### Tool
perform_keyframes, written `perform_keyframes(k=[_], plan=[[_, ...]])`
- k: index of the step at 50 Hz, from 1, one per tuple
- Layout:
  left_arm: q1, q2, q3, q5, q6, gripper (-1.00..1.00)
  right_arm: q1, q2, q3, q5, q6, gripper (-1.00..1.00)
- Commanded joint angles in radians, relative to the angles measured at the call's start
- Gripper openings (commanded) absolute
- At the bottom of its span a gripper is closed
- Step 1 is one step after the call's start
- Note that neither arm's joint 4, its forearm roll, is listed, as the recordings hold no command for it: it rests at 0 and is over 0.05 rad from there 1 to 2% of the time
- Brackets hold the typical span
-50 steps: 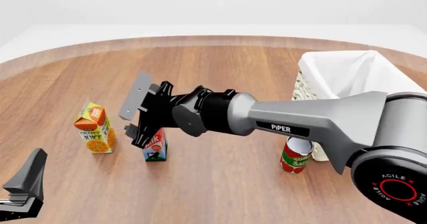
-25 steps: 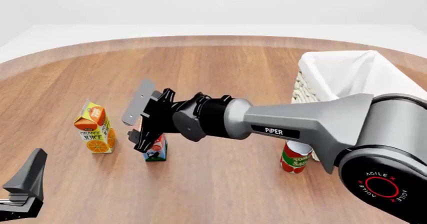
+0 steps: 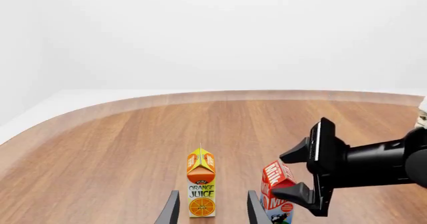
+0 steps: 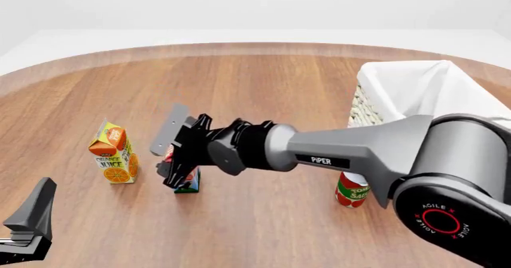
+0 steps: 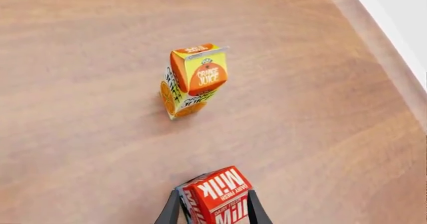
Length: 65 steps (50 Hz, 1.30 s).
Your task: Pick the milk and place it in the basket.
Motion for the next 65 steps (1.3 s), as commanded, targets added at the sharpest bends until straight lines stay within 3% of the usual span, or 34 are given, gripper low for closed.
perform_keyframes(k=[1, 64, 65], plan=[[0.0, 0.0, 0.0, 0.0, 0.0, 1.0, -0.016, -0.003, 0.011, -0.006, 0.004, 1.0], [0.0, 0.0, 0.0, 0.0, 0.0, 1.0, -0.042, 0.083, 0.054, -0.099, 0.059, 1.0], [0.0, 0.0, 0.0, 0.0, 0.0, 1.0, -0.041, 0.085, 0.055, -0.102, 0.06, -1.0]])
